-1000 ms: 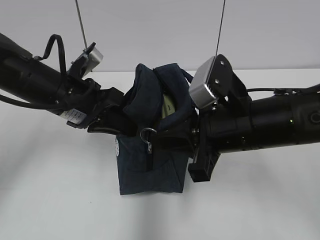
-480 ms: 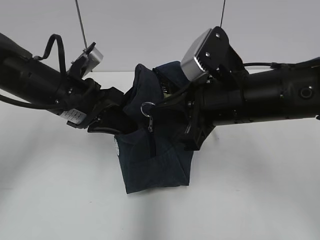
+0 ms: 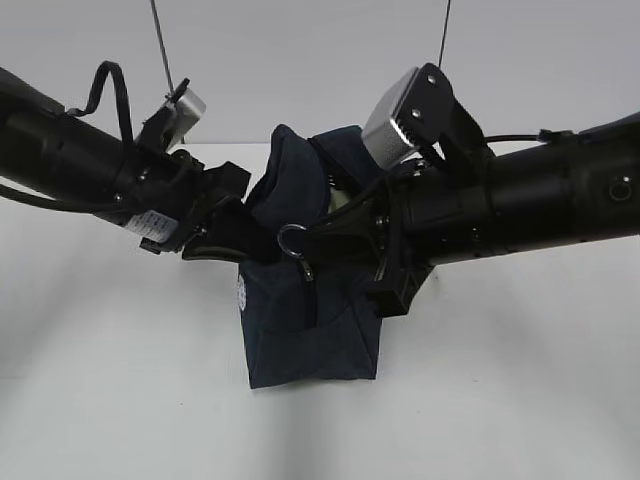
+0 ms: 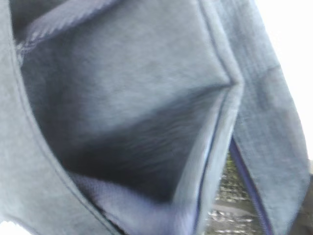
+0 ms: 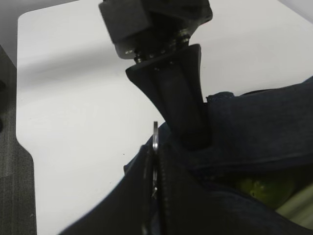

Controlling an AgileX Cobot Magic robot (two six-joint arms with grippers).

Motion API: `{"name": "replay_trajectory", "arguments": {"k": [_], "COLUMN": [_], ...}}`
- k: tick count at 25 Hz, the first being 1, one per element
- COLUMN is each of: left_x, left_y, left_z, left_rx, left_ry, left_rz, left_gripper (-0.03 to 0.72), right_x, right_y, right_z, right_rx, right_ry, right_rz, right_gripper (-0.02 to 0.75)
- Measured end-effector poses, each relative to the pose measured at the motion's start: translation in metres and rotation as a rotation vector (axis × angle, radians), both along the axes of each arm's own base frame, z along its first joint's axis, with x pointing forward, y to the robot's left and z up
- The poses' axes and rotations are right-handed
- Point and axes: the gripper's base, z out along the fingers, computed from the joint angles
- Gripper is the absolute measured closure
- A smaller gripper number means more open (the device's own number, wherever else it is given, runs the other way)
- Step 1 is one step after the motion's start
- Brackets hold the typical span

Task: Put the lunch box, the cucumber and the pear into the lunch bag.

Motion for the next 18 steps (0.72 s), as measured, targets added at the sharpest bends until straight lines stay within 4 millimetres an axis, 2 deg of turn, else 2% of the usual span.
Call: {"name": "replay_trajectory", "arguments": {"k": [4,12,18], "left_x": [0.000,-0.005,-0.012], "left_y": [-0.001,-0.003,-0.002], "left_z": [0.001,0.003,0.006], "left_rx": [-0.016,-0.045,-0.063], "left_ry": [0.003,0.039,0.041], "left_rz": [0.008,-0.045,-0.133], "left_gripper": [0.655,0.388,0.358], "right_x": [0.000,-0.001,0.000], "right_y": [0.000,0.000,-0.001], "right_z": [0.001,0.000,0.001], "right_rx": [-0.001,-0.004,-0.011], "right_ry": [0.011,0.013,0.008], "right_rz": [0.005,0.008,-0.007], "right_gripper": [0.738,0.738,0.738]}}
